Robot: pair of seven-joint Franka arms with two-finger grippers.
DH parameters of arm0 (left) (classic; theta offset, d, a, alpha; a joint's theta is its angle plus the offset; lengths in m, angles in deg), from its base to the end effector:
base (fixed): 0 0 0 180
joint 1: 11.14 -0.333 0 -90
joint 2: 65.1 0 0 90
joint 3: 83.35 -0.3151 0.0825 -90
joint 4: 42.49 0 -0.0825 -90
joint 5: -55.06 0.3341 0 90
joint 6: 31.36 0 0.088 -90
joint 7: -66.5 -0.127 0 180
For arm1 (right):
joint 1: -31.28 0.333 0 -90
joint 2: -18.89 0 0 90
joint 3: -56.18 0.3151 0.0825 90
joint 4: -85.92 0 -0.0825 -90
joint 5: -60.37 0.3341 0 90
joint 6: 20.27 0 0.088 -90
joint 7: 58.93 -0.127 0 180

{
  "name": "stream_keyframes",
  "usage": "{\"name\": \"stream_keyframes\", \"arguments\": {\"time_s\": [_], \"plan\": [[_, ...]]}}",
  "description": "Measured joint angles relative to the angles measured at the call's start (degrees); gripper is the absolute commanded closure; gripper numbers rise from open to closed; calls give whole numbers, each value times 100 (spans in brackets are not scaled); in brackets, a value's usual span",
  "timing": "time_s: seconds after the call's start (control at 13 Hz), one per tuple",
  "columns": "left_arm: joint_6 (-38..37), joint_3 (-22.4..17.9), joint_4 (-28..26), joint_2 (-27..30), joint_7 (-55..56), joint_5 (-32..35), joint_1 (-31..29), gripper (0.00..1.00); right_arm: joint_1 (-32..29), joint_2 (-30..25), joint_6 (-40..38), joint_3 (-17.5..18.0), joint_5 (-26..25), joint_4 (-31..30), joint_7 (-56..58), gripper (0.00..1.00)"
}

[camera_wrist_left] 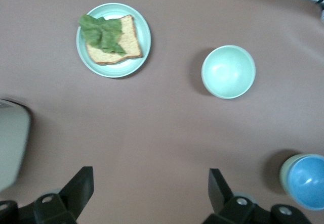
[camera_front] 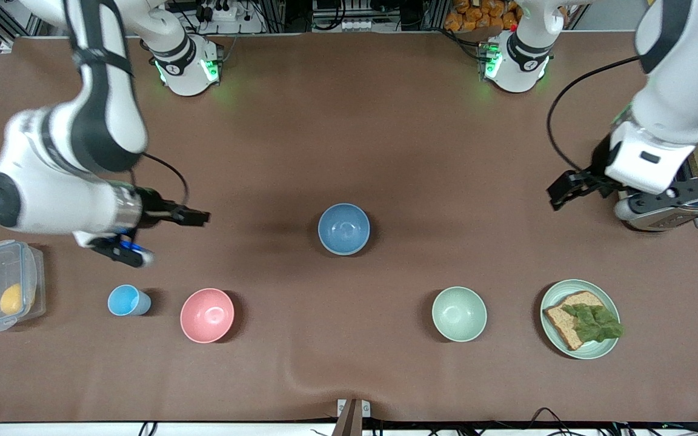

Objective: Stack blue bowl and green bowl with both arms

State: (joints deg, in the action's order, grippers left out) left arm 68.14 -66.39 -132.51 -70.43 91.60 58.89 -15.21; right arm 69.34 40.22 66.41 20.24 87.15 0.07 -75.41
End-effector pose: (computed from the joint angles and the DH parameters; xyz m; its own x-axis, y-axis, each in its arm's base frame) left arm 0.5372 -0.1080 0.5719 0.9751 0.2045 0.0858 0.2055 -0.9786 -0.0034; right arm 0.5611 0.1288 0.4622 0.9096 -0.2438 -0.3365 -0.3069 -0.9401 -0.1482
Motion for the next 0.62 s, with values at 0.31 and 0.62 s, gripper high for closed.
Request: {"name": "stream_keyframes", "arguments": {"time_s": [0.31, 0.62], "plan": [[-568, -405, -8, 258, -1066, -5, 0, 0, -1081, -619, -1, 1507, -1596, 34, 223, 0], [-865, -975, -19, 440, -2006, -361, -2, 0, -2771, -1462, -192, 3252, -2348, -137, 553, 0]]}}
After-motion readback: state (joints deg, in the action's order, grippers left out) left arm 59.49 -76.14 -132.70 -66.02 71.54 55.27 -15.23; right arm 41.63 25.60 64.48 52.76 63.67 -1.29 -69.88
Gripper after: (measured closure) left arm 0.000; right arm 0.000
